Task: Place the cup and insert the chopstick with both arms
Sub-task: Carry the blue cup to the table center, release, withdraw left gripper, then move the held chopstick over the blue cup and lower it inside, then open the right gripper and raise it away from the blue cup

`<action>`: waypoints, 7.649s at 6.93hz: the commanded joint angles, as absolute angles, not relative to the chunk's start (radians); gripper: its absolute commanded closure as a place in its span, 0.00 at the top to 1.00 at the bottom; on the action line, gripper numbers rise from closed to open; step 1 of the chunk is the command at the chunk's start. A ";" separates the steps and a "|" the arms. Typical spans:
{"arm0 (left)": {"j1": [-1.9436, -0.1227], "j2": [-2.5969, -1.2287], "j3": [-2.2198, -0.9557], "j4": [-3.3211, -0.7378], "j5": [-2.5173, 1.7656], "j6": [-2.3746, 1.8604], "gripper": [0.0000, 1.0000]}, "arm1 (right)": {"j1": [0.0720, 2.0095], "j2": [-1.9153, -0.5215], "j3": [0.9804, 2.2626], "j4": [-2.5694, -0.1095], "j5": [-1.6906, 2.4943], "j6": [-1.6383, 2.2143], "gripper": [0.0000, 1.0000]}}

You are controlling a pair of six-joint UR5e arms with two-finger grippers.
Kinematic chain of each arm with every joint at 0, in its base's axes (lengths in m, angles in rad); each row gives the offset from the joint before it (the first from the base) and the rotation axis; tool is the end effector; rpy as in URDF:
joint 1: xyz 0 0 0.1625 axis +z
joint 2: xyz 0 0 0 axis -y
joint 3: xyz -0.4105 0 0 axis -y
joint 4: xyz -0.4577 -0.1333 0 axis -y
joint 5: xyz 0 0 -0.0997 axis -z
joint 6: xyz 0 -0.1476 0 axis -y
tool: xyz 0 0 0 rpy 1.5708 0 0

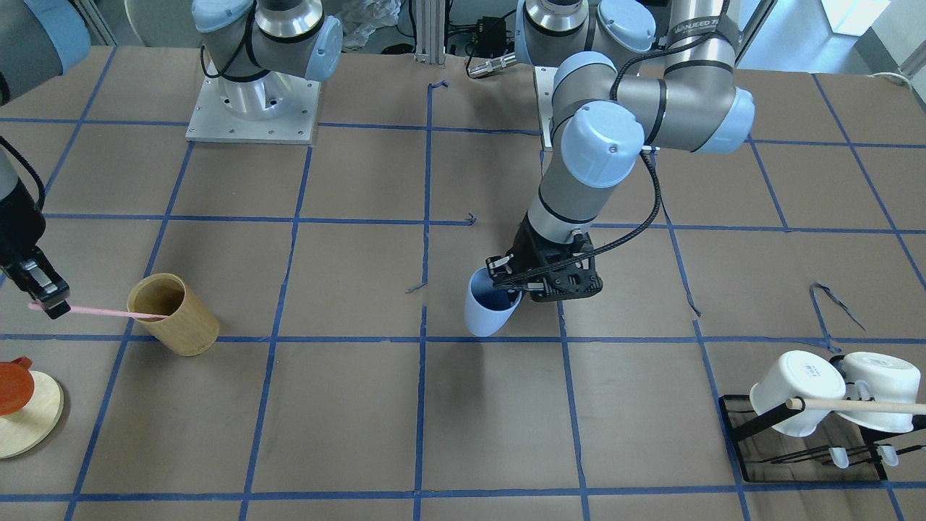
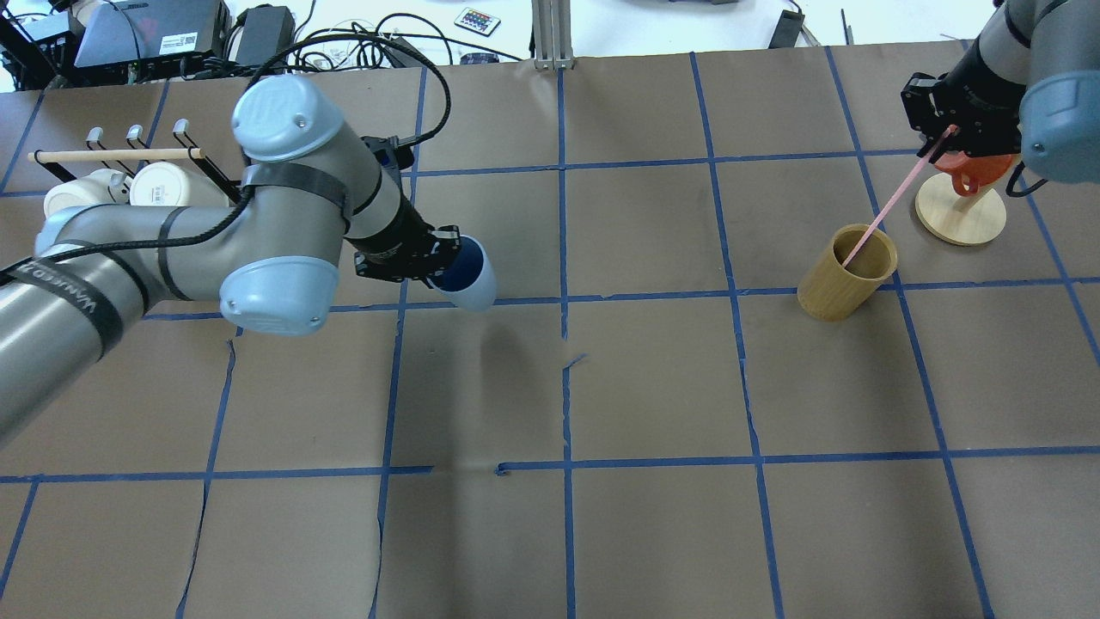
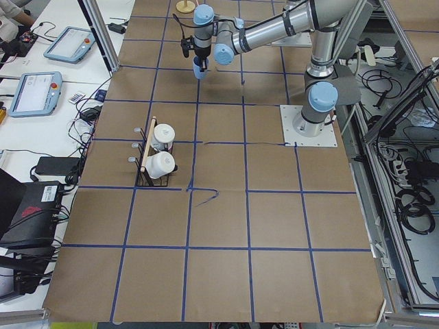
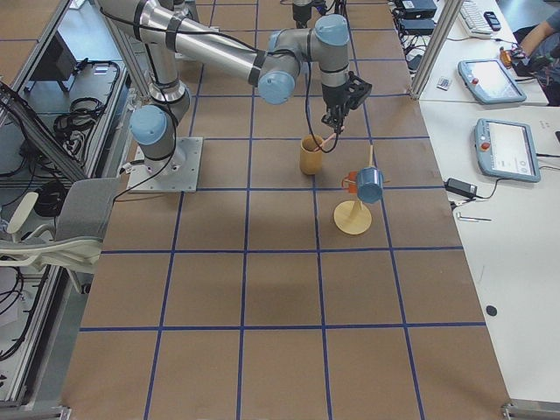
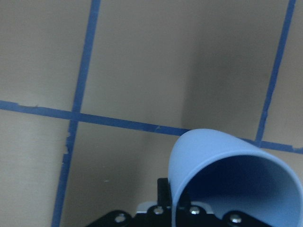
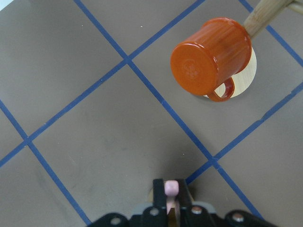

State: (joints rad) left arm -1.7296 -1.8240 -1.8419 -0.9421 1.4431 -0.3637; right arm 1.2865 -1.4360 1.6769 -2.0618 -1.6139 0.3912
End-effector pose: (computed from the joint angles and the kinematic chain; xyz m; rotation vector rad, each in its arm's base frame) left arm -0.2472 -0.5817 0.1956 0.2958 -2.9751 0.1015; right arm -0.0556 -0.6430 0.3419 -1.0310 -2.9103 0.3911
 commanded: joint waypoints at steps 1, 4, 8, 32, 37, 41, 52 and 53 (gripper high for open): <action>-1.772 -1.932 -1.729 -0.897 1.445 -0.422 0.00 | 1.287 -1.462 1.616 -1.984 -1.615 0.391 0.17; -1.821 -2.038 -1.640 -0.853 1.474 -0.443 0.00 | 1.290 -1.477 1.447 -1.783 -1.621 0.391 0.16; -1.848 -2.080 -1.635 -0.839 1.482 -0.451 0.00 | 1.365 -1.473 1.424 -1.781 -1.609 0.496 0.15; -1.571 -1.572 -1.540 -1.505 1.569 -0.081 1.00 | 1.985 -1.262 1.457 -2.143 -1.937 1.192 1.00; -1.569 -1.572 -1.536 -1.505 1.569 -0.080 1.00 | 1.785 -1.391 1.425 -1.733 -1.791 0.621 1.00; -1.553 -1.568 -1.537 -1.505 1.578 -0.077 1.00 | 1.661 -1.478 1.433 -1.455 -1.651 0.147 1.00; -1.545 -1.577 -1.534 -1.477 1.582 -0.040 1.00 | 1.565 -1.548 1.460 -1.356 -1.601 -0.155 1.00; -1.545 -1.575 -1.535 -1.479 1.582 -0.041 1.00 | 1.566 -1.548 1.460 -1.359 -1.601 -0.152 1.00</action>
